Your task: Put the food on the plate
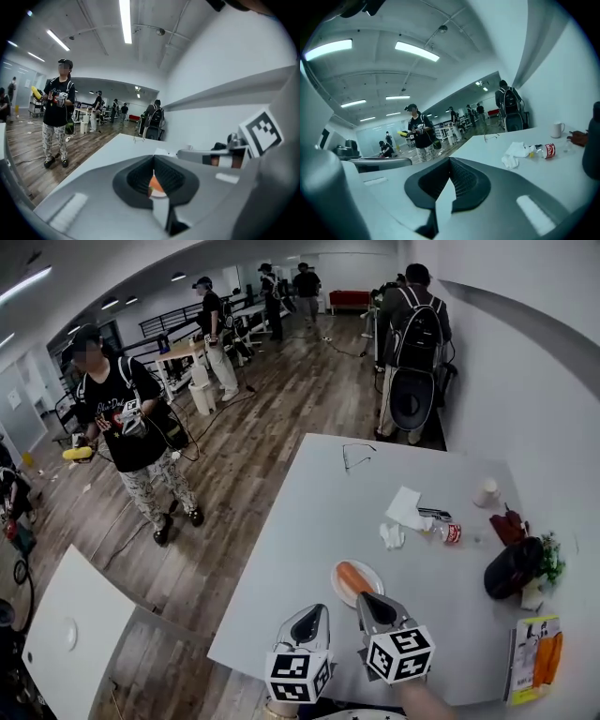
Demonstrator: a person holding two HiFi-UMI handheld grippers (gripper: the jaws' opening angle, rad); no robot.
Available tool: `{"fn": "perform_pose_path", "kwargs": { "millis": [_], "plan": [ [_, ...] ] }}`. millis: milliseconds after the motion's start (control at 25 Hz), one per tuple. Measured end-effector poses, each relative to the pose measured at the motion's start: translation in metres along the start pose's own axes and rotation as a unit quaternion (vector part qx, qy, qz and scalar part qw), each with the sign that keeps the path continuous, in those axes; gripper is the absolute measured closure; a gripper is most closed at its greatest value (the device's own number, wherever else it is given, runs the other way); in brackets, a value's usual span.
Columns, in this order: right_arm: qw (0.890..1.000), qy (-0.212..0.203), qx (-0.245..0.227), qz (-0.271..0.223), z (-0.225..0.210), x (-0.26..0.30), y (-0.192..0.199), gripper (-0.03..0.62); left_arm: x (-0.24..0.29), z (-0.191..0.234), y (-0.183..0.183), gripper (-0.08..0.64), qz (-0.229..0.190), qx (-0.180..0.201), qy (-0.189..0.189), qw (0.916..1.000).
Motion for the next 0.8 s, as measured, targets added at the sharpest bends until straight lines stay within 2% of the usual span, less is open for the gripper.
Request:
{"fn": "perform_pose_path", "kwargs": {
  "millis": [320, 800],
  "plan": [
    [0.999, -0.012, -0.019, -0.037, 0.019, -0.024, -0.008, 0.592, -0.009, -0.018, -0.007, 0.552, -0.018, 0.015, 0.013, 0.9996],
    [0.998, -0.026, -0.035, -0.043, 0.029, -0.031, -0.015, 0.594, -0.015, -0.025, -0.011, 0.552, -0.033, 0.015, 0.013, 0.9993]
  ]
}}
Point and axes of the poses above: the fingertips, and each gripper's own axes: x forward along the fingers, z to its left, y out of its underside, the point moved 8 cm from there along -x, backward along the fingers, and after that the axes turned 12 degrees about -y, right-handed, at the moved point
